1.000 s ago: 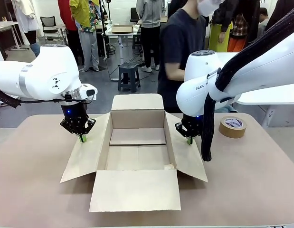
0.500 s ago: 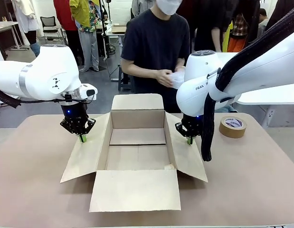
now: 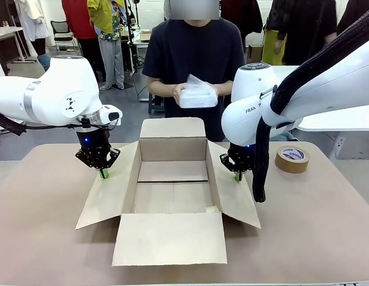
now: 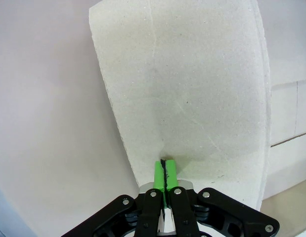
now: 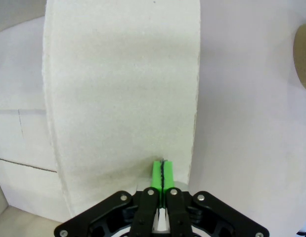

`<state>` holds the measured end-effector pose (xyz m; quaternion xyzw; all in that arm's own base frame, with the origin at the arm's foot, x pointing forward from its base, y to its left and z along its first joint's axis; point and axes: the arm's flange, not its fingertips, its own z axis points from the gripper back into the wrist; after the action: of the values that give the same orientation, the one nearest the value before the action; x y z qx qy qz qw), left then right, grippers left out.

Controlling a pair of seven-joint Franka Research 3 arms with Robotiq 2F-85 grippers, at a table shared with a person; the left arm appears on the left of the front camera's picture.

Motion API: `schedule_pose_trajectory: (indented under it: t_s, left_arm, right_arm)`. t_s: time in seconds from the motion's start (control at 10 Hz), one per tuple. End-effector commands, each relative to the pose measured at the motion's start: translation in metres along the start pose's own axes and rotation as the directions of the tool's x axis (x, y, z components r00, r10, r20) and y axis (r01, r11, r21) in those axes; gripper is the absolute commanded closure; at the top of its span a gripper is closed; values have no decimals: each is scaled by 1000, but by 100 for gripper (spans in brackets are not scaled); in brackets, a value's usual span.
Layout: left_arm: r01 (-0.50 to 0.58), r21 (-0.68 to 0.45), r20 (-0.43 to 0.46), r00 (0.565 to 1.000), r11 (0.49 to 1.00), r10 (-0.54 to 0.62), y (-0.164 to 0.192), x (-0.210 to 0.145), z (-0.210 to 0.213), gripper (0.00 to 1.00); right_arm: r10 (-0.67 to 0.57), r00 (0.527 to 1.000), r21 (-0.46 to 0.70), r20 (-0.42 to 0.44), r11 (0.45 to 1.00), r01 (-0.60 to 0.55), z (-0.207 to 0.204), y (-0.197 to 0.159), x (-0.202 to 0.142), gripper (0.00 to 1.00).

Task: Wrap the clocks to prevent damage.
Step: Once the human has placed the objects inside and stepped back, release both hands from the side flaps of the Package Box.

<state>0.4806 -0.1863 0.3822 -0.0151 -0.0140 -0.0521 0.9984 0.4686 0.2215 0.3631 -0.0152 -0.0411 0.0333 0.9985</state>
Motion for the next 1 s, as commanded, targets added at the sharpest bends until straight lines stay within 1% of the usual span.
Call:
schedule_pose_trajectory:
  t_s: [0.0,0.9]
  left_arm:
    - [0,0,1,1000,1000,0,0,0,0,100]
    - [0,0,1,1000,1000,0,0,0,0,100]
  right_arm:
    - [-2,1000,-1,-3,1000,2,-2,1,-1,99]
    - [-2,1000,-1,-3,1000,2,-2,1,-1,99]
